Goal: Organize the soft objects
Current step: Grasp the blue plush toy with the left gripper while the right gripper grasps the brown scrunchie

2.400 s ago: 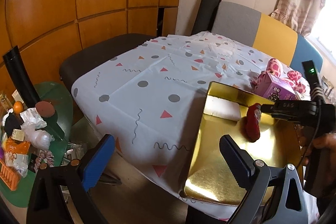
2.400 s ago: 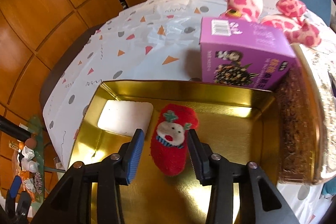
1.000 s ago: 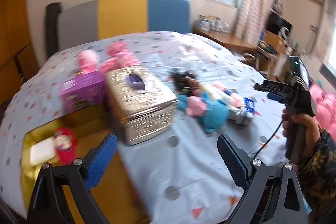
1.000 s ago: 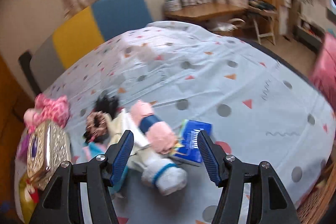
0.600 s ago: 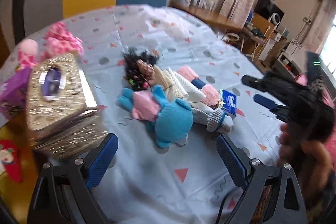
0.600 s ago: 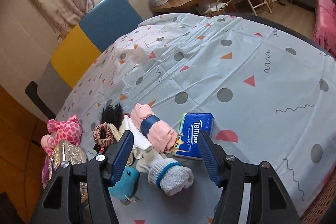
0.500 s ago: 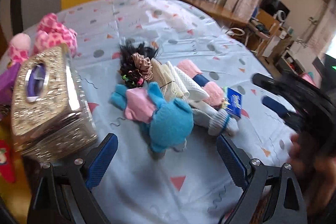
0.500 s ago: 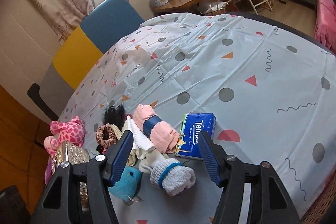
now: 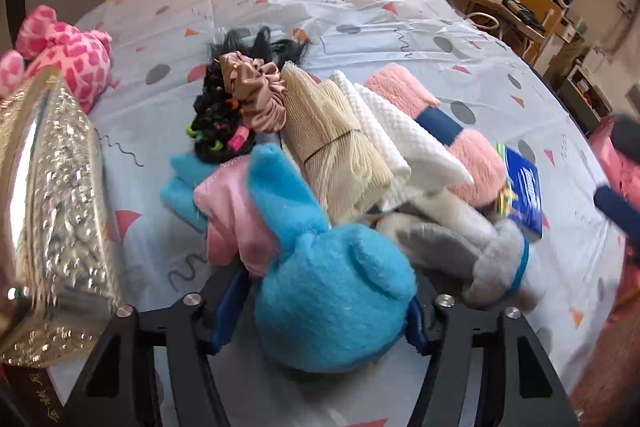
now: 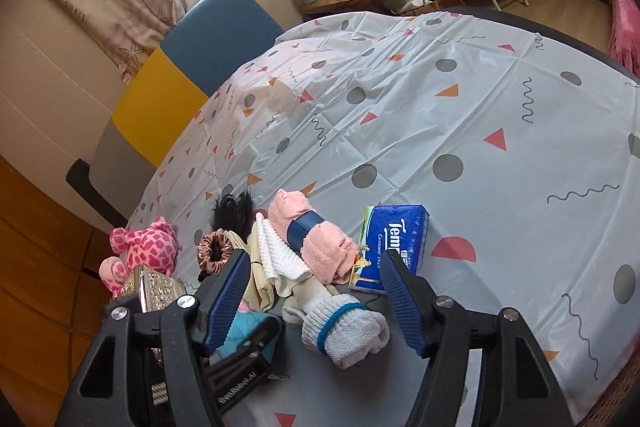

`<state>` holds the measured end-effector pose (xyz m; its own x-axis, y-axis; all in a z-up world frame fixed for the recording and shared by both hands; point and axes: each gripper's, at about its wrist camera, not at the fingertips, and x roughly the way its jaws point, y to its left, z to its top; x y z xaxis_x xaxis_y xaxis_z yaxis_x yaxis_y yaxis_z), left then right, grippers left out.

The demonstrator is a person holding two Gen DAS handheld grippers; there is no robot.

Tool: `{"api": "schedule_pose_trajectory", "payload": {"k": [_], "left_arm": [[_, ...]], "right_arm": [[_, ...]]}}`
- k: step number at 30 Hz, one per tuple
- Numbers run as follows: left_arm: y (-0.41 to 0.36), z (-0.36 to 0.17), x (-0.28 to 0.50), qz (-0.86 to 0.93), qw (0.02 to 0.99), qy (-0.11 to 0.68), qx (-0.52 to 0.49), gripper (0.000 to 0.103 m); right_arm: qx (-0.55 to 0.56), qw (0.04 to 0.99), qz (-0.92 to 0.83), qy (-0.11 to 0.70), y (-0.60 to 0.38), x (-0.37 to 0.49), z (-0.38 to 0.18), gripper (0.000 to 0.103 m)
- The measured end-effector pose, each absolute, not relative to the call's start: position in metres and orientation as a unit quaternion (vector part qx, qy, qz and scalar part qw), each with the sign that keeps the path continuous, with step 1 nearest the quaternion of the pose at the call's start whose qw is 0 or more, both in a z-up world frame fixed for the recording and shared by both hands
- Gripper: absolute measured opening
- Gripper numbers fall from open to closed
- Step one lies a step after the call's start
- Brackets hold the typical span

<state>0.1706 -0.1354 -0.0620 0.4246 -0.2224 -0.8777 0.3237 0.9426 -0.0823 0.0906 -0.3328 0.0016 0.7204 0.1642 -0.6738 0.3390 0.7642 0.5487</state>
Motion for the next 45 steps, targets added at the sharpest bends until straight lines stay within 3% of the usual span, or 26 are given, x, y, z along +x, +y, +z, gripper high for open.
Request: {"api": "schedule_pose_trajectory", "payload": {"k": [8, 12, 19, 28, 34, 45], "left_arm": [[-0.128, -0.060, 0.116, -0.205, 0.850, 0.471, 0.114, 0.057], [-0.131, -0.068, 0.107, -0.204, 0.844, 0.472, 0.154, 0.048], [-0.116, -0.004, 0.107, -0.215, 0.881, 0.398, 0.136, 0.047], [-0.055, 0.063, 0.158, -0.165, 0.918, 0.351, 0.081, 0.048], [-0.009, 0.073, 0.184, -0.125, 0.925, 0.356, 0.042, 0.048], [0.061, 0.067, 0.188, -0.067, 0.926, 0.371, -0.007, 0.048]], "right_arm": [[0.330, 0.866, -0.045, 0.374, -0.328, 0.091, 0.002, 0.068], [0.331, 0.862, -0.051, 0.380, -0.330, 0.092, -0.001, 0.068], [0.315, 0.864, -0.048, 0.390, -0.326, 0.094, -0.003, 0.068], [0.263, 0.856, 0.018, 0.444, -0.289, 0.117, -0.011, 0.059], [0.184, 0.862, 0.072, 0.467, -0.244, 0.161, -0.004, 0.046], [0.110, 0.856, 0.090, 0.497, -0.178, 0.239, -0.027, 0.044]]}}
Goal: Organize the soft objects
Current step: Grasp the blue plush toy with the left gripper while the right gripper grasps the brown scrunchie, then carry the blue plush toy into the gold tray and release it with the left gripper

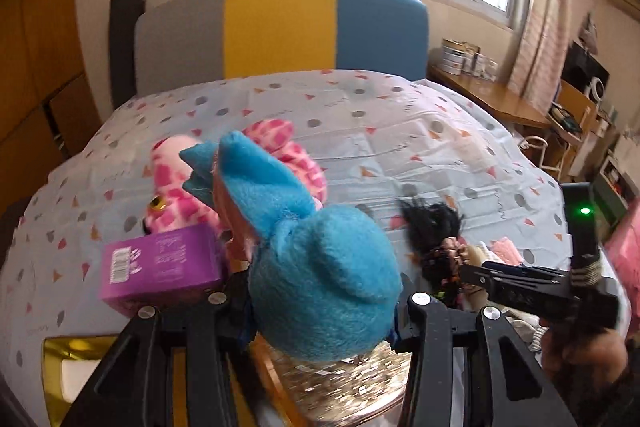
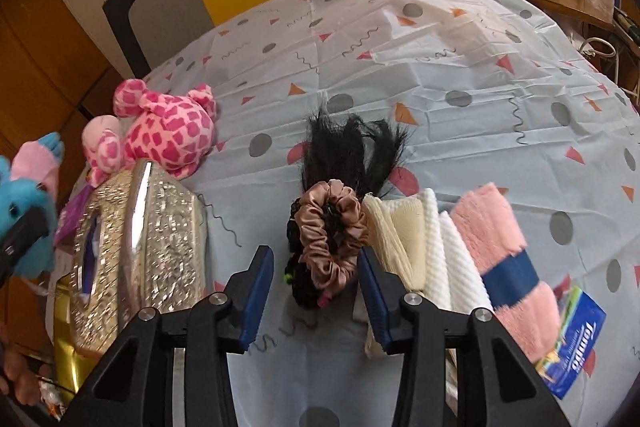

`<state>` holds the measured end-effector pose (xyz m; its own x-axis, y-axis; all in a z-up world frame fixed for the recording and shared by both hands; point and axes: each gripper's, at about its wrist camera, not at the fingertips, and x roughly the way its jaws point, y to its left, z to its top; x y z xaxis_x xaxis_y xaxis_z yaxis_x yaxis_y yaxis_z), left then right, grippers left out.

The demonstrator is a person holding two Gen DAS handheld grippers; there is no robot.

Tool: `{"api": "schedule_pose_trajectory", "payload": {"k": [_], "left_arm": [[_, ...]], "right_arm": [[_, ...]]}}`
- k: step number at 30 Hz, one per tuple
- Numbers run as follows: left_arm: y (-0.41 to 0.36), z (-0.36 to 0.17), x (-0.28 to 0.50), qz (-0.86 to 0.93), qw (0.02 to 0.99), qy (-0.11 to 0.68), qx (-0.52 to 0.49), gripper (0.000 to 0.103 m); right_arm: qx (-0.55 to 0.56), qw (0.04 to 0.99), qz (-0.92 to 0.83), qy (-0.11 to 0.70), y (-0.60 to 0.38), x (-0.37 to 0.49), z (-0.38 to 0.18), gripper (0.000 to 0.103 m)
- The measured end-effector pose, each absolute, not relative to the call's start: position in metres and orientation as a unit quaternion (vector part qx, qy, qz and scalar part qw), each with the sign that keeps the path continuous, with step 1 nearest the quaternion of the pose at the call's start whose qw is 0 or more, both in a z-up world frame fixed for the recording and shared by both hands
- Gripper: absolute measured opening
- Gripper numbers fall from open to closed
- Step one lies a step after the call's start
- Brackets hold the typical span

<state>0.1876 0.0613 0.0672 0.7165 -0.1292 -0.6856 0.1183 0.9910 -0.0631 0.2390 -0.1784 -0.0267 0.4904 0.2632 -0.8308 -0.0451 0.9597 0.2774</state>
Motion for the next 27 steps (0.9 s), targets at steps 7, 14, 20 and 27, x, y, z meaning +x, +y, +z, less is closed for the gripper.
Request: {"api": "schedule_pose_trajectory", "payload": {"k": [7, 14, 20, 27], "left_arm": [[0.091, 0.069, 0.172, -0.046, 0.930, 0.363, -0.029, 0.048], [0.118, 0.057, 0.160, -0.016, 0.926, 0.373, -0.052, 0.048], [0.137, 0.046, 0.146, 0.007, 0.923, 0.381, -0.061, 0.048], [0.160, 0.037, 0.124, 0.032, 0.921, 0.382, -0.067, 0.049]], "right_arm": [[0.107, 0.842, 0.083, 0.523, -0.173, 0.256, -0.049, 0.016], [0.109, 0.836, 0.125, 0.523, -0.167, 0.243, -0.046, 0.012], [0.098, 0.836, 0.132, 0.524, -0.160, 0.230, -0.045, 0.012], [0.067, 0.822, 0.142, 0.547, -0.148, 0.206, -0.058, 0.012]]}}
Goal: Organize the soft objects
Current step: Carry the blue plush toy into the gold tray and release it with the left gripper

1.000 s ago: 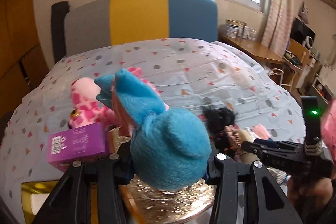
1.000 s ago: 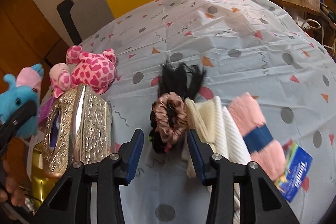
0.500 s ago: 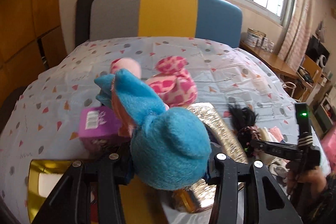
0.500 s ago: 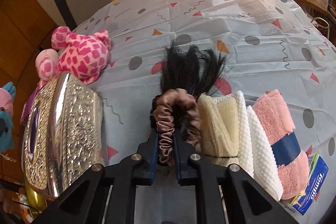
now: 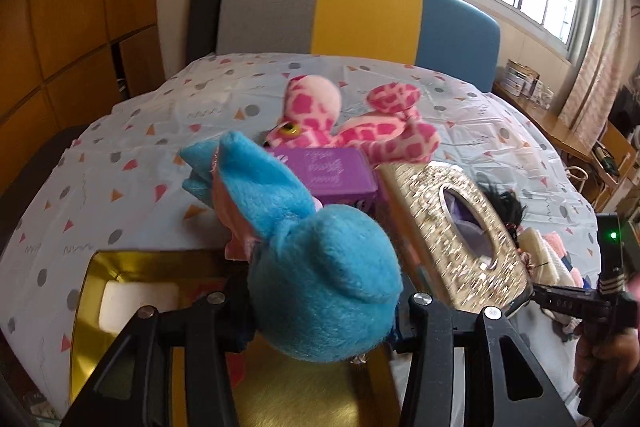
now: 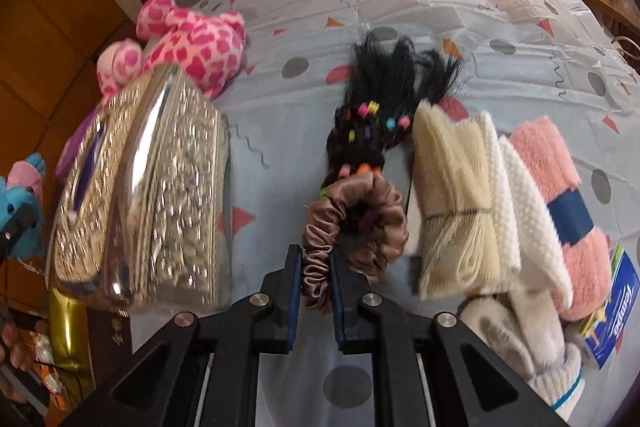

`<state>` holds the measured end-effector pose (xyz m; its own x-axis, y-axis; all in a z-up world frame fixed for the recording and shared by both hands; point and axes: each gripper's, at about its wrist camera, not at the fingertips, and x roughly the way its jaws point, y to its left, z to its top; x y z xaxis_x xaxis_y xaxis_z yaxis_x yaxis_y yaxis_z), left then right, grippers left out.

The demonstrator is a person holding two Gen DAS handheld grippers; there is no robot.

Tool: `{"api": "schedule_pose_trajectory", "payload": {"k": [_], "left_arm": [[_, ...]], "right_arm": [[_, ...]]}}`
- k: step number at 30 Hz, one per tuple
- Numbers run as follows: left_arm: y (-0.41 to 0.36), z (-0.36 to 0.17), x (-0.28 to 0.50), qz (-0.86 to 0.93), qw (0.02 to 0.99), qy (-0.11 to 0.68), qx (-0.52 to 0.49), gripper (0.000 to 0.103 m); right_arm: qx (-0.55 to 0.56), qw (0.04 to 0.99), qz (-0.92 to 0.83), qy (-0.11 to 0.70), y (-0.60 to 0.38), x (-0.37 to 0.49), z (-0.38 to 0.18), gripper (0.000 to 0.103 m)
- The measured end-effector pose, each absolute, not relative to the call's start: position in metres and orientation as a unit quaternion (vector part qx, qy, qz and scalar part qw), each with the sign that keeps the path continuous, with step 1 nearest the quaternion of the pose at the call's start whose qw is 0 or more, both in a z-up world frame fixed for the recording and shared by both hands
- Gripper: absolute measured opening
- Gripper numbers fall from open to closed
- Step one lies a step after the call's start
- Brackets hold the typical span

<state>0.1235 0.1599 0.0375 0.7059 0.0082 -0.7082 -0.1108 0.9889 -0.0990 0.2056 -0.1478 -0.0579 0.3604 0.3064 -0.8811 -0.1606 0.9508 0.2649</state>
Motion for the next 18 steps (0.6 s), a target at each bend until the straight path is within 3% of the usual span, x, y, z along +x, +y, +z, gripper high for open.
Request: {"api": "schedule_pose_trajectory", "payload": {"k": [18], "left_arm": [[0.205, 0.026, 0.036, 0.105, 0.921, 0.369, -0.061, 0.050]], "right_arm": [[0.061, 0.821, 0.142, 0.549, -0.169, 0.194, -0.083, 0.010]]}}
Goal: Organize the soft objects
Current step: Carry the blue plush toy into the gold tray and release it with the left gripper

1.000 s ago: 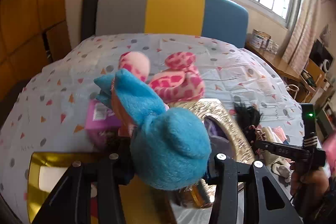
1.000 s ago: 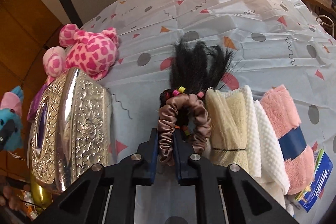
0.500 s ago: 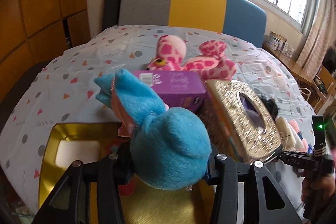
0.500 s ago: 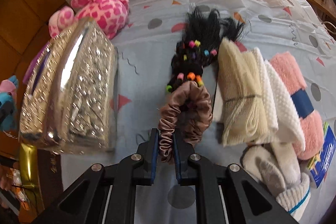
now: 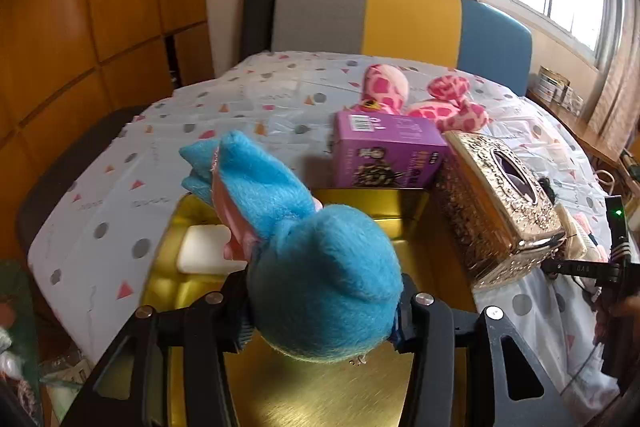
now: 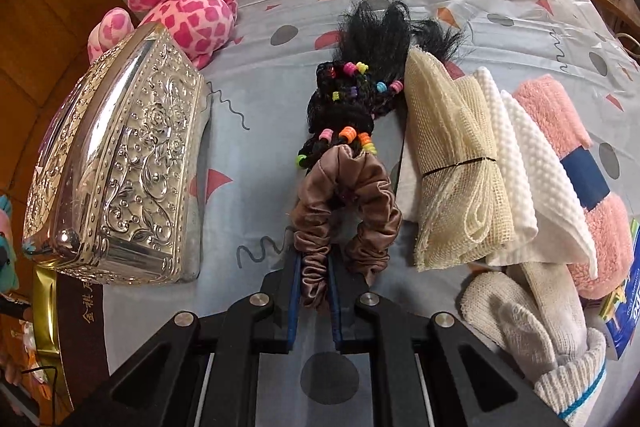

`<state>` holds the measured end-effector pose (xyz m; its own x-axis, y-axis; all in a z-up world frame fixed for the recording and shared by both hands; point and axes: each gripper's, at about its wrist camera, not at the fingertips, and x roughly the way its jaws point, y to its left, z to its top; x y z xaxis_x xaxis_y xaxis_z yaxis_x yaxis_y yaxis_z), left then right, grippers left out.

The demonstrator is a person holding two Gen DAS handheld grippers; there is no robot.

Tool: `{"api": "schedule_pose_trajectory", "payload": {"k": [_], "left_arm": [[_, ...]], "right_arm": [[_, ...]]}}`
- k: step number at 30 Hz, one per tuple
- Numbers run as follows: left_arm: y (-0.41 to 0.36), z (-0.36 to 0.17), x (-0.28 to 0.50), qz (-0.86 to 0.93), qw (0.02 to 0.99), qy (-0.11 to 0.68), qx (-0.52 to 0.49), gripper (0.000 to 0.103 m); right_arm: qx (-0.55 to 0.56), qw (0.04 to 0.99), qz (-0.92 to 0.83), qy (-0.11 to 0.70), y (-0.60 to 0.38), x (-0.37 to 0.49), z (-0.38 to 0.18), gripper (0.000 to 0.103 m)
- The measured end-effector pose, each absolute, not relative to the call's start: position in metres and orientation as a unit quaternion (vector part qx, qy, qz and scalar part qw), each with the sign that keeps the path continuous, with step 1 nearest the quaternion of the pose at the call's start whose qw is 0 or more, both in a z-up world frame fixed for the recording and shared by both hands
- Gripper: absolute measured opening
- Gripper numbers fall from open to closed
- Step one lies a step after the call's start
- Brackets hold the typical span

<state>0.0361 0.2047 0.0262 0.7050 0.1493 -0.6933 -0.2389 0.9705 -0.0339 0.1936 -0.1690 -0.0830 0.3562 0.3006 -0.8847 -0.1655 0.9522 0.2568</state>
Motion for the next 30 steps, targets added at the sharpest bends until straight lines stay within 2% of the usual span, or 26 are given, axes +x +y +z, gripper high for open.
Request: {"api": "schedule_pose_trajectory", "payload": {"k": [9, 22, 30], "left_arm": [[0.232, 0.030, -0.011, 0.134, 0.922, 0.356, -0.074, 0.051], [0.314, 0.011, -0.073, 0.190, 0.901, 0.369, -0.124, 0.051], [0.302, -0.007, -0.057, 0.145, 0.901, 0.389, -0.124, 0.052]], "right_arm": [[0.036, 0.835, 0.144, 0.529, -0.159, 0.179, -0.084, 0.010], [0.019, 0.839, 0.140, 0.525, -0.146, 0.177, -0.085, 0.011], [0.013, 0.841, 0.134, 0.525, -0.134, 0.174, -0.083, 0.010]]}}
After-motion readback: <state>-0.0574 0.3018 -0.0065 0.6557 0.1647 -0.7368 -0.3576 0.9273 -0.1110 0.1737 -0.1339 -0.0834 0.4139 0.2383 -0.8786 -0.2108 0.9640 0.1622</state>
